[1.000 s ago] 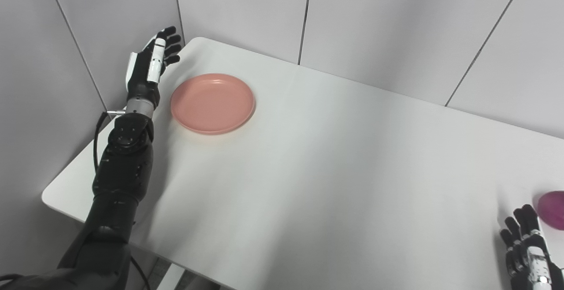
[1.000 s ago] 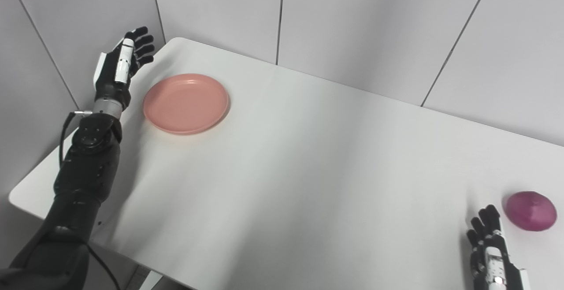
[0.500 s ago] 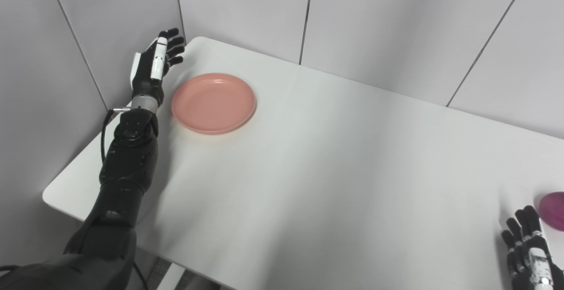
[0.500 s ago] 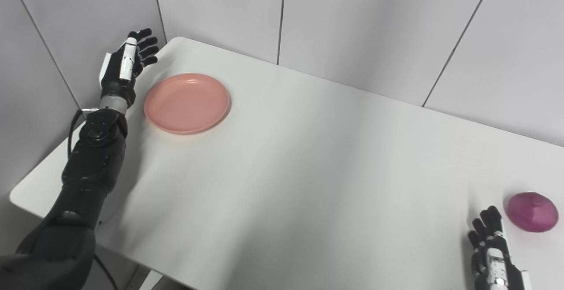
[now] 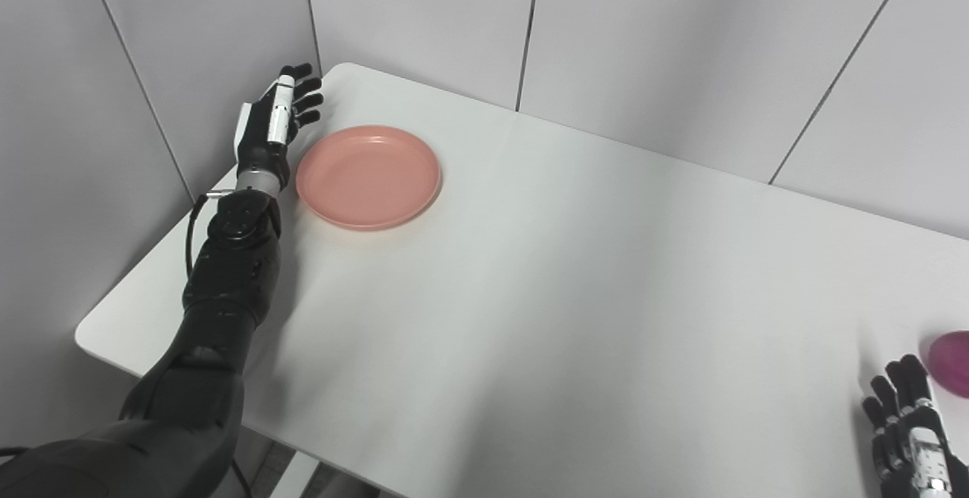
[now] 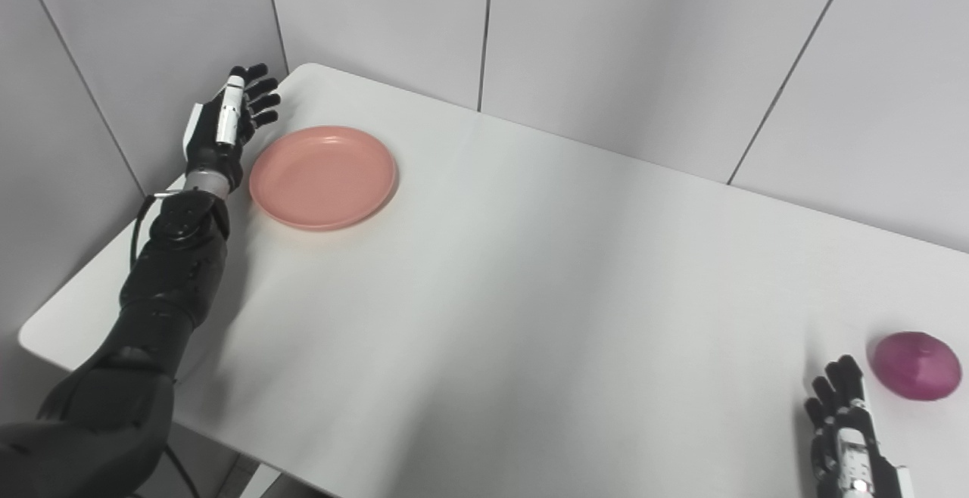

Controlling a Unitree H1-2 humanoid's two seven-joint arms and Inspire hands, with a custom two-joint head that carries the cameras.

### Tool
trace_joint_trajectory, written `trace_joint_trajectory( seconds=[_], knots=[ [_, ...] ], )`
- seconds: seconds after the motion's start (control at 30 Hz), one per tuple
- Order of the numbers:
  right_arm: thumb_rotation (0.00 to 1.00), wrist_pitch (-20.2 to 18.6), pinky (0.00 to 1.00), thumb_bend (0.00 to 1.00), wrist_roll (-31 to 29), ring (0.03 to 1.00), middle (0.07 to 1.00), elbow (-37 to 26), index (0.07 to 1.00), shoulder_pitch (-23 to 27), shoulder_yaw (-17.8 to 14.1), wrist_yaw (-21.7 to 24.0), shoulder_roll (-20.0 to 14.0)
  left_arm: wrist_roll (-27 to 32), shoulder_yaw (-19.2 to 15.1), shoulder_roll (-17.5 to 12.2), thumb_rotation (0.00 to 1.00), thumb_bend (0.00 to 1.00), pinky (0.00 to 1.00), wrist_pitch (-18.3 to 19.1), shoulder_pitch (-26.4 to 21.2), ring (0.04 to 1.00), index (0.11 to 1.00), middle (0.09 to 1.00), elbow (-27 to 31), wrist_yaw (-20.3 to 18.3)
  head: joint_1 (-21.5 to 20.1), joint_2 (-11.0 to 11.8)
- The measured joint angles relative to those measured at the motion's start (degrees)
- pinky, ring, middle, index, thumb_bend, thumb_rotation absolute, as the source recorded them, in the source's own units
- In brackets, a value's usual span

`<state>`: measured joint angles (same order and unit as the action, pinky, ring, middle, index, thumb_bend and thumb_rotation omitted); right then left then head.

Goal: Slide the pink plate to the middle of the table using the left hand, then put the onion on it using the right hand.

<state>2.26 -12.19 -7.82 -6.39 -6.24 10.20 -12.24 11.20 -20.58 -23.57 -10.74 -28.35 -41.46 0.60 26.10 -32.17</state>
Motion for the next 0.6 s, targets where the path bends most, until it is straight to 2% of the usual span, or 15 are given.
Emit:
trace_joint_trajectory(
  seconds=[0.33,0.6],
  knots=[
    [1.00,-0.1,1.00,0.11,0.0,1.000,1.000,-0.2,1.000,-0.2,0.0,0.0,0.0,0.3,-0.1,-0.2,1.00,0.35,0.80,-0.9,-0.3,0.820,0.781,0.815,-3.3,-0.8,-0.2,0.0],
    [1.00,-0.1,1.00,0.07,0.3,1.000,1.000,-0.2,1.000,-0.2,0.0,-0.1,0.0,1.4,-0.2,-0.3,1.00,0.35,0.78,-1.7,-0.4,0.795,0.755,0.787,-4.7,-1.8,-0.3,-0.1]
  ],
)
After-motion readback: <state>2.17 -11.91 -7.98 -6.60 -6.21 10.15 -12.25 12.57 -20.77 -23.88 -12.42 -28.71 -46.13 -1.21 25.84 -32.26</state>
